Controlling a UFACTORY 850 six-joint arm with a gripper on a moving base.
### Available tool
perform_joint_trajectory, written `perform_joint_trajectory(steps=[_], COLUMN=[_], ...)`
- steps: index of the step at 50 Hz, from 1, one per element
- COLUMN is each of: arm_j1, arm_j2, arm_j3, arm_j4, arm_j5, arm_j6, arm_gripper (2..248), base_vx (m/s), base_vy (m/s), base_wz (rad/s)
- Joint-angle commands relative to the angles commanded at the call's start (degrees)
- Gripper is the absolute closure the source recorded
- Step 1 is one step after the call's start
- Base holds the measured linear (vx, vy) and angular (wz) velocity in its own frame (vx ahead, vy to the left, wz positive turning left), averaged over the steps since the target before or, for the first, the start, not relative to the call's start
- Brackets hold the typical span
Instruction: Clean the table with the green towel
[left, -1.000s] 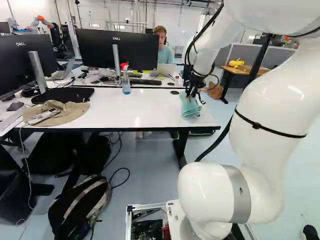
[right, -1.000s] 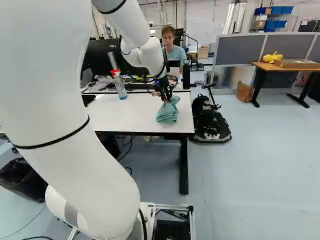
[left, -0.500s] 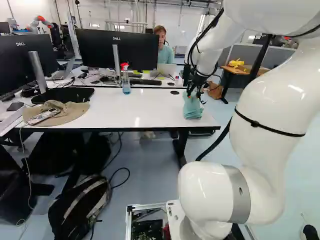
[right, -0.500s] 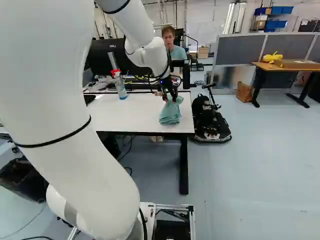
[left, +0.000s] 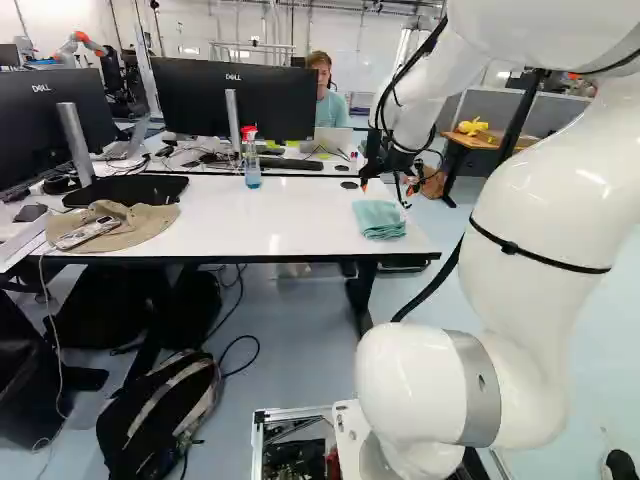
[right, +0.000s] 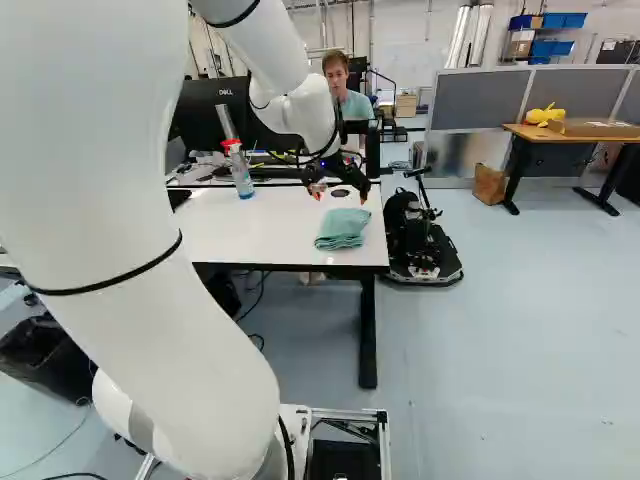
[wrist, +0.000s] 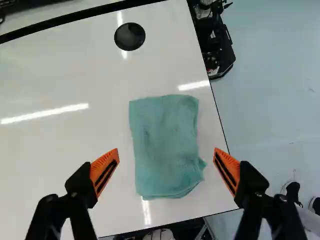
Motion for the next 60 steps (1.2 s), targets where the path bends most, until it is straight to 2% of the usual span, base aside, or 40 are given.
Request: perform_joint_trajectory(steps=[13,33,60], arm_j1=[0.0,0.5,5.3], arm_j2=[0.3,3.3,5.4], arm_j3=[0.0,0.4,2.4], arm_j4=[0.0,0.0,0.0], arm_j5=[0.0,0.0,0.0], arm_j6=[0.0,0.0,0.0], arm_gripper=[3,3,3], base_vx=[0.0,0.0,0.0], base_vy=[0.0,0.0,0.0], base_wz=[0.0,0.0,0.0])
